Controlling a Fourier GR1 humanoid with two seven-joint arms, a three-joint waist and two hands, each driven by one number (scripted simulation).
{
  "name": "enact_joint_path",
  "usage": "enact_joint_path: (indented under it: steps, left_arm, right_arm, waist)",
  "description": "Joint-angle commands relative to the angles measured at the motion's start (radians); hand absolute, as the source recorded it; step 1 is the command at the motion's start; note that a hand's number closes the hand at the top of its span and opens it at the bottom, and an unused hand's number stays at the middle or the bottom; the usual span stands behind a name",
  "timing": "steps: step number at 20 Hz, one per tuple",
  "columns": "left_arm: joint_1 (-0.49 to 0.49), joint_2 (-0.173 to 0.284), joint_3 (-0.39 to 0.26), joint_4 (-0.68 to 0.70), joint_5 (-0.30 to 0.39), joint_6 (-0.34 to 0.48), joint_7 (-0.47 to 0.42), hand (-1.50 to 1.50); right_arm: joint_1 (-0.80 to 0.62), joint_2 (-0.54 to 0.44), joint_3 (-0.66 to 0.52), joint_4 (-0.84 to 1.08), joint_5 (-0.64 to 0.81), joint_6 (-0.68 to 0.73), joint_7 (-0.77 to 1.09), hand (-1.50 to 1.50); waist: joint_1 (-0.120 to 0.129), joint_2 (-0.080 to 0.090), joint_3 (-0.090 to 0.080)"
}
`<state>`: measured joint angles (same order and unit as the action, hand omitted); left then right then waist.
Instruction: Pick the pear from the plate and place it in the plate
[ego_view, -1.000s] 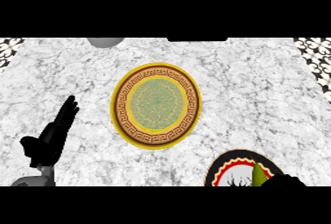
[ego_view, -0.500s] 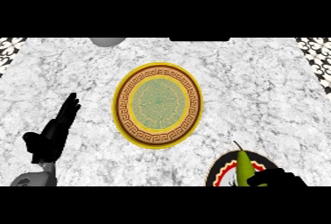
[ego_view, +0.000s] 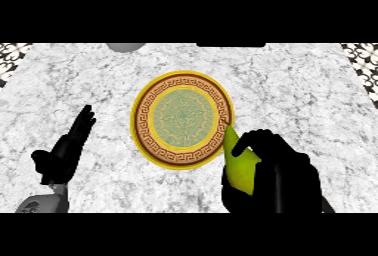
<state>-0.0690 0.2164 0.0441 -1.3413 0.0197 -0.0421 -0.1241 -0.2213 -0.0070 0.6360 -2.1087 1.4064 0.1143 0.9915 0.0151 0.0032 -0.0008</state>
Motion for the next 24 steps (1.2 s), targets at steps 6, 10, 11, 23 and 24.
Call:
enact_joint_path:
  steps: [6, 10, 11, 23, 24]
  left_arm:
    - [0.005, 0.013, 0.026, 0.042, 0.002, -0.033, -0.043, 0.00]
    - [-0.006, 0.047, 0.044, 0.026, 0.025, -0.072, -0.009, 0.00]
    - [-0.027, -0.002, 0.014, 0.013, 0.003, -0.028, 0.014, 0.00]
    - [-0.023, -0.020, 0.002, 0.053, -0.027, -0.018, -0.035, 0.00]
    - [-0.013, -0.030, -0.012, 0.016, -0.034, -0.005, -0.003, 0.00]
  right_arm:
    - [-0.350, 0.007, -0.061, 0.454, -0.230, -0.234, 0.088, 1.50]
    - [-0.488, 0.007, -0.061, 0.685, -0.331, -0.364, 0.083, 1.50]
    - [-0.560, 0.007, -0.086, 0.711, -0.364, -0.340, 0.096, 1.50]
    - [-0.615, 0.007, -0.087, 1.053, -0.512, -0.784, 0.140, -1.50]
    - [-0.643, 0.007, -0.083, 1.061, -0.540, -0.785, 0.157, -1.50]
  waist:
    - [0.002, 0.000, 0.000]
    - [0.014, 0.002, 0.000]
    - [0.012, 0.001, 0.000]
    - [0.035, 0.010, 0.000]
    - [0.038, 0.006, 0.001]
